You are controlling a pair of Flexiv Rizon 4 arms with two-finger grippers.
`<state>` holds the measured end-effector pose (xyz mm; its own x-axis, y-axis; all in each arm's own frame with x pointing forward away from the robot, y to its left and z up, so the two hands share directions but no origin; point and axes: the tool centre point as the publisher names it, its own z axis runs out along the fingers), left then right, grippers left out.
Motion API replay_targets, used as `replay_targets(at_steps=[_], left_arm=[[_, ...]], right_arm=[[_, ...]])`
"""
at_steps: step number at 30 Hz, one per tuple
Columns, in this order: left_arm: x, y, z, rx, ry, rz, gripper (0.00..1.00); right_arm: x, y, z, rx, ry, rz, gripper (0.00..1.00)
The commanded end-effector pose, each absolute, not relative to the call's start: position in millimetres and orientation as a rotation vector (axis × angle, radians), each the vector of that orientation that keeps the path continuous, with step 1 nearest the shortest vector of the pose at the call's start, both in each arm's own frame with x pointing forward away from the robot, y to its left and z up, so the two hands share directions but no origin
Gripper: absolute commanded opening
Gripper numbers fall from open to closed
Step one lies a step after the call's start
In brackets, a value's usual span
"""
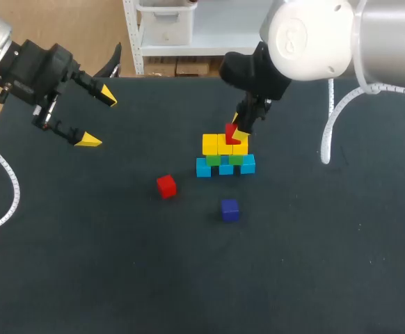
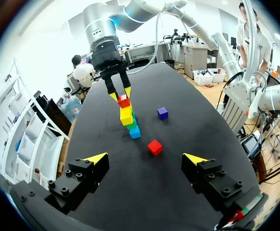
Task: Place the blue cubes, place green cubes on the blue cubes, place the yellow cubes on the green cubes, then place the red cubes on the yellow cubes, and place purple cube on the red cubes.
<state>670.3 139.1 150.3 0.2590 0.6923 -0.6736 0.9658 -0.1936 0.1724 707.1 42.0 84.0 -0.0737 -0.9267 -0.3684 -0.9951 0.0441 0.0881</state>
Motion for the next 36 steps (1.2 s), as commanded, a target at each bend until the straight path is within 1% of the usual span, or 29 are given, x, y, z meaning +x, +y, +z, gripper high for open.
replay_targets(at_steps=[1, 7, 8, 10, 11, 12, 28, 36], left_arm=[[670.2, 139.5, 149.3, 1.961, 1.493, -0.616, 1.0], [670.2, 139.5, 149.3, 1.961, 1.493, -0.616, 1.0], [670.2, 139.5, 149.3, 1.961, 1.493, -0.616, 1.0], [670.2, 139.5, 149.3, 1.961, 1.493, -0.616, 1.0], [670.2, 139.5, 149.3, 1.961, 1.493, -0.616, 1.0], [670.2, 139.5, 149.3, 1.961, 1.493, -0.616, 1.0], [670.2, 139.5, 149.3, 1.961, 1.493, -0.616, 1.0], [670.2, 139.5, 149.3, 1.961, 1.493, -0.616, 1.0]], right_arm=[[707.6, 42.0, 83.4, -1.981, 2.102, 0.478, 0.09], [708.0, 41.9, 82.9, -1.982, 2.098, 0.476, 0.22], [708.1, 41.9, 82.8, -1.982, 2.097, 0.477, 0.35], [708.2, 41.8, 82.7, -1.984, 2.095, 0.475, 0.45], [708.2, 41.7, 82.7, -1.984, 2.093, 0.474, 0.66], [708.3, 41.6, 82.9, -1.985, 2.091, 0.472, 1.0], [716.7, 32.4, 89.8, -1.963, 2.089, 0.443, 1.0], [730.7, 1.5, 106.3, -1.91, 1.978, 0.471, 1.0]])
